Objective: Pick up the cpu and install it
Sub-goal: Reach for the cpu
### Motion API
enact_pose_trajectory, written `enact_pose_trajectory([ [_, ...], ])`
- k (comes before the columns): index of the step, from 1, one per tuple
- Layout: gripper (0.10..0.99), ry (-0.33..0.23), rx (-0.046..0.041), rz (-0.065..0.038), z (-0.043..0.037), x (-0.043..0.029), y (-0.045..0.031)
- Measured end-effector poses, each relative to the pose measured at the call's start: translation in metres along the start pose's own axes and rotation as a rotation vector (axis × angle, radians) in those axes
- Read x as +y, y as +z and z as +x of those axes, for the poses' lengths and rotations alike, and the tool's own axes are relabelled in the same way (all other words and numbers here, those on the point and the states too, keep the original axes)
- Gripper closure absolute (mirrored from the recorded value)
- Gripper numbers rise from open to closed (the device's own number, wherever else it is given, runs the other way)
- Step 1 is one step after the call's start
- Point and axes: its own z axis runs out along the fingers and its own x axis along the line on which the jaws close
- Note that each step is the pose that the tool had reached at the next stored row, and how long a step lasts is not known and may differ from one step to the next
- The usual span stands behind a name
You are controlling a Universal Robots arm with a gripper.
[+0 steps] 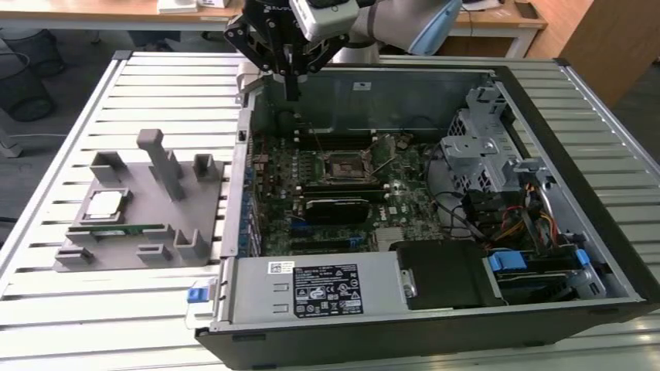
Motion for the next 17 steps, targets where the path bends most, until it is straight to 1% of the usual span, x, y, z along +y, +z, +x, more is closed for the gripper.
enact_pose_trajectory([
  [12,0.98,0.0,0.0002,0.0,0.0094,-0.0007,0.0001],
  [17,0.98,0.0,0.0001,0.0,0.0163,-0.0013,0.0],
])
